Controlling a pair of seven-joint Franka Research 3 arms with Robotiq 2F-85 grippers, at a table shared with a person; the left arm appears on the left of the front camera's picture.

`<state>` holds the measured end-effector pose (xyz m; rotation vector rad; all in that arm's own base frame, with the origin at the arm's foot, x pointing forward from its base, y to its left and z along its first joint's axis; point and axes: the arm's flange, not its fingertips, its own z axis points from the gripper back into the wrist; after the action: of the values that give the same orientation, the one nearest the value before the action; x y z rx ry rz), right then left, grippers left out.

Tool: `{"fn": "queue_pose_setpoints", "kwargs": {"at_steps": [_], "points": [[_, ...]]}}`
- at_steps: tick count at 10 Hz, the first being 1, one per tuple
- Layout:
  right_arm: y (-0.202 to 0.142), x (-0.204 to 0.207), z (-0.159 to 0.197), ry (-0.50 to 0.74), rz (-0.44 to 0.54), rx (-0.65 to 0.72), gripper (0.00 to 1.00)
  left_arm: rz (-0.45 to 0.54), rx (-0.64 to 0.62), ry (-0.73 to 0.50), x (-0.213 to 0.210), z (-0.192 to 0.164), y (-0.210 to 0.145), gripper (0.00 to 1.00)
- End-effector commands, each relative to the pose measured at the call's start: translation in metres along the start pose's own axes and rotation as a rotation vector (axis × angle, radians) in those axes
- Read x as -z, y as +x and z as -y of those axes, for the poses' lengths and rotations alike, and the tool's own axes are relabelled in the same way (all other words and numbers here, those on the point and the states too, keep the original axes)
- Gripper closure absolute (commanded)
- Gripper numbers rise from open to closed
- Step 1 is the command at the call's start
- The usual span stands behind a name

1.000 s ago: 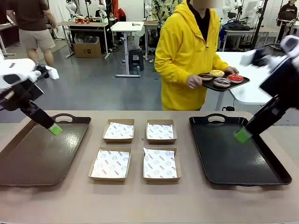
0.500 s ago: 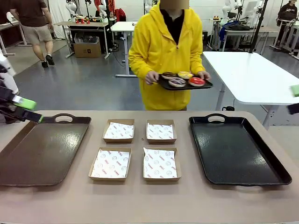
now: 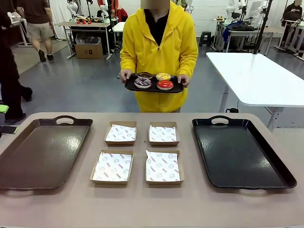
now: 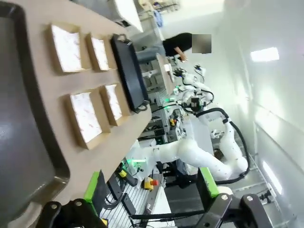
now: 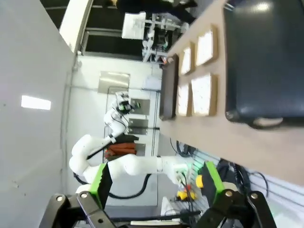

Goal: Individually package the donuts and arrange them on the tray.
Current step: Pick up one Paper togo box.

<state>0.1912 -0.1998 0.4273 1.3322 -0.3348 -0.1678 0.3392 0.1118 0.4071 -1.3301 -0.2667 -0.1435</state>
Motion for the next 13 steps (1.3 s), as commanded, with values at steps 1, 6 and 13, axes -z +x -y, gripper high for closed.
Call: {"fn": "queue_pose_setpoints", "kwargs": {"at_steps": [1, 6, 13], "points": [[-0.072, 0.097, 0.027, -0.085, -0.075, -0.042, 0.0, -0.01, 0.009, 0.111, -0.004, 0.008, 0.001, 0.0], [-0.002, 0.013, 0.022, -0.074, -0.103, -0.017, 0.0, 0.001, 0.008, 0.116, -0.009, 0.001, 0.004, 0.0], [-0.002, 0.013, 0.022, -0.074, -0.103, -0.017, 0.0, 0.001, 0.008, 0.116, -0.009, 0.001, 0.004, 0.0]]}}
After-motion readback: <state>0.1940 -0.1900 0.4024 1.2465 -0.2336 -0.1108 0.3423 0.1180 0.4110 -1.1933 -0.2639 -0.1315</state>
